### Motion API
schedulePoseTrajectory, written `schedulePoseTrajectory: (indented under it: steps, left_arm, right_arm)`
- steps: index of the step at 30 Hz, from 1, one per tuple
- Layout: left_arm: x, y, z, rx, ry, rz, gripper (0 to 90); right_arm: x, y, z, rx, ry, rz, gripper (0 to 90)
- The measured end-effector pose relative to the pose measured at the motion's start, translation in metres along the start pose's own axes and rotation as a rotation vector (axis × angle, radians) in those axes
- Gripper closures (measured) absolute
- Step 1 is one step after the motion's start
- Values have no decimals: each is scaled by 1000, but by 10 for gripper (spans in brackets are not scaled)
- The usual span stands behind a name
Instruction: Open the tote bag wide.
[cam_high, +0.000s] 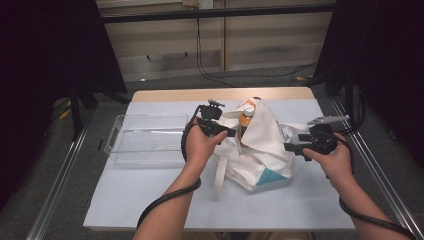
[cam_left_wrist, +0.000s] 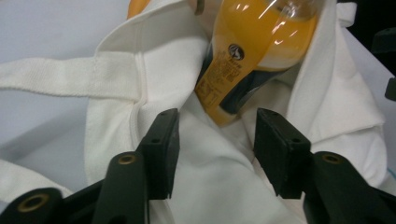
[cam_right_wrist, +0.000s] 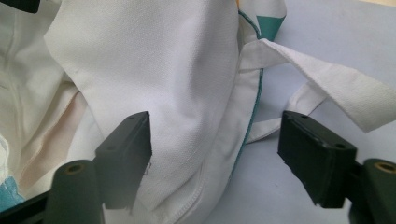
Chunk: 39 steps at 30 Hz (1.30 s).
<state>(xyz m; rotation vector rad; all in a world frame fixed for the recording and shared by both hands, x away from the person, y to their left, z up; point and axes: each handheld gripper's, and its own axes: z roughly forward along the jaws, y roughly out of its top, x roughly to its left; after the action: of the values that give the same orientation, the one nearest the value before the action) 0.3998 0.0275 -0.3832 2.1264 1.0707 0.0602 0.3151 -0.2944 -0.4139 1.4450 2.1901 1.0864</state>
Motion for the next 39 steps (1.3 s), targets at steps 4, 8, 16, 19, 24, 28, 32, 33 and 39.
schedulePoseTrajectory:
  steps: [4,8,16,19,24,28,32,33,39]
  left_arm:
    - [-2,4,1,-1,-1,19,432]
    - [-4,8,4,-5,3,31,403]
    - [-3,7,6,-5,0,30,390]
    - [-1,4,4,-6,7,28,388]
    - [0,1,1,-8,5,33,397]
    - [-1,0,-2,-1,4,36,395]
    - [0,-1,-2,-5,1,25,393]
    - [1,-2,-2,-1,5,29,393]
    - [1,-3,-1,3,2,31,393]
  right_arm:
    - [-1,0,-2,10,-7,-9,237]
    - [-4,-2,-2,16,-3,0,217]
    - [0,3,-1,18,0,-3,221]
    - [9,12,0,-5,18,-24,254]
    - [28,27,9,-5,50,-71,277]
    - [40,36,16,-15,68,-96,286]
    - [51,41,29,7,81,-131,317]
    - [53,40,33,19,74,-136,318]
    - [62,38,53,67,55,-171,312]
